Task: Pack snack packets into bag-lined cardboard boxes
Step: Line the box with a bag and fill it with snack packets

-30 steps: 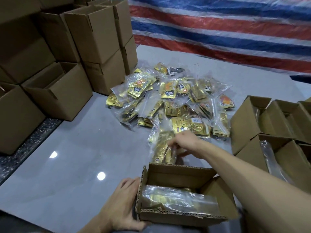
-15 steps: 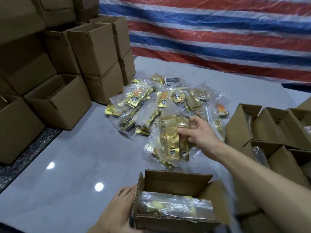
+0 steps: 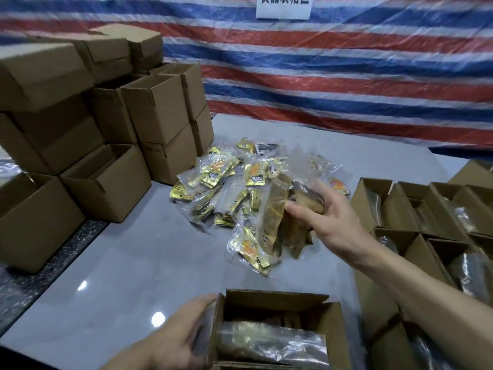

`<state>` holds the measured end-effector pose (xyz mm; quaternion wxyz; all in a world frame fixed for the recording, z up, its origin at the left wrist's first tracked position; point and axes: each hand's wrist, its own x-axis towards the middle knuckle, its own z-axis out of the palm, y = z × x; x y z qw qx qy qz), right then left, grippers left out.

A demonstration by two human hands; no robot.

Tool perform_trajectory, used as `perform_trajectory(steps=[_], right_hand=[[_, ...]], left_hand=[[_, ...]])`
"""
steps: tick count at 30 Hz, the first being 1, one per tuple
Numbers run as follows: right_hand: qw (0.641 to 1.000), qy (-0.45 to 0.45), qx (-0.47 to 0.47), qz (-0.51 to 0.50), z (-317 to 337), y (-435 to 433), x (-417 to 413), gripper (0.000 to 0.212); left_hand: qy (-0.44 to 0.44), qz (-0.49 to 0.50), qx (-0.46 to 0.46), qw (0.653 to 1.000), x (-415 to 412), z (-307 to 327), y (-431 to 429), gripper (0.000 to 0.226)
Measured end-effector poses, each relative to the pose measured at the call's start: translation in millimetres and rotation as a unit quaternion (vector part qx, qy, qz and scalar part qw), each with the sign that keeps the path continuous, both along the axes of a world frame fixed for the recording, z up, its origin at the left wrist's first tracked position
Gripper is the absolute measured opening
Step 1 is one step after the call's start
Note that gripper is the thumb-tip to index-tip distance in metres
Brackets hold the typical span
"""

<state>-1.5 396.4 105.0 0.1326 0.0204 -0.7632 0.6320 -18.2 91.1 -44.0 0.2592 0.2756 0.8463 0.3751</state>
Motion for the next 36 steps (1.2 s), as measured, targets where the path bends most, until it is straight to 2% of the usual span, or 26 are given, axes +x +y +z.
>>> perform_trajectory(steps=[2, 4, 6, 9, 11, 13, 17, 20, 22, 24, 27, 31, 33, 36], right_hand=[[1.0, 0.018, -0.003, 0.015, 4, -6, 9, 0.023], [0.999, 0.035, 0.035, 0.022, 6, -10, 17, 0.022], [0.995, 0.059, 0.08, 0.024, 7, -17, 24, 0.015], [0.993, 0.083, 0.083, 0.03, 3, -27, 30, 0.025], [0.994, 0.069, 0.071, 0.054, -5, -34, 35, 0.03], [0.993, 0.048, 0.09, 0.059, -13, -41, 41, 0.034], [0.993, 0.03, 0.111, 0.023, -24, -43, 53, 0.042], [0.984, 0.012, 0.176, 0.014, -24, -37, 59, 0.054], [0.97, -0.002, 0.242, 0.025, -21, -34, 61, 0.06], [0.951, -0.009, 0.302, 0.056, -16, -31, 62, 0.064], [0.932, -0.045, 0.343, 0.107, -7, -29, 65, 0.074], [0.921, -0.129, 0.339, 0.143, 1, -20, 66, 0.079], [0.92, -0.141, 0.341, 0.132, 1, -17, 65, 0.07], [0.914, -0.099, 0.388, 0.069, 0, -16, 65, 0.05]], left_hand=[[0.038, 0.024, 0.014, 0.999, 1, 11, -5, 0.078], [0.106, 0.053, 0.073, 0.99, 11, 32, -5, 0.074], [0.16, 0.036, 0.103, 0.981, 26, 54, 5, 0.076], [0.226, 0.077, 0.193, 0.952, 39, 80, 33, 0.053], [0.191, 0.118, 0.262, 0.939, 42, 95, 53, 0.039], [0.135, 0.128, 0.282, 0.941, 46, 103, 71, 0.038], [0.031, 0.163, 0.252, 0.953, 47, 97, 89, 0.062], [-0.078, 0.127, 0.264, 0.953, 42, 93, 92, 0.083], [-0.137, 0.097, 0.289, 0.943, 39, 95, 93, 0.08], [-0.144, 0.084, 0.294, 0.941, 34, 99, 94, 0.064], [-0.133, 0.078, 0.284, 0.946, 29, 103, 96, 0.031], [-0.128, 0.122, 0.284, 0.942, 19, 99, 91, 0.023], [-0.12, 0.118, 0.269, 0.948, 17, 97, 89, 0.02], [-0.131, 0.113, 0.246, 0.954, 16, 91, 89, 0.027]])
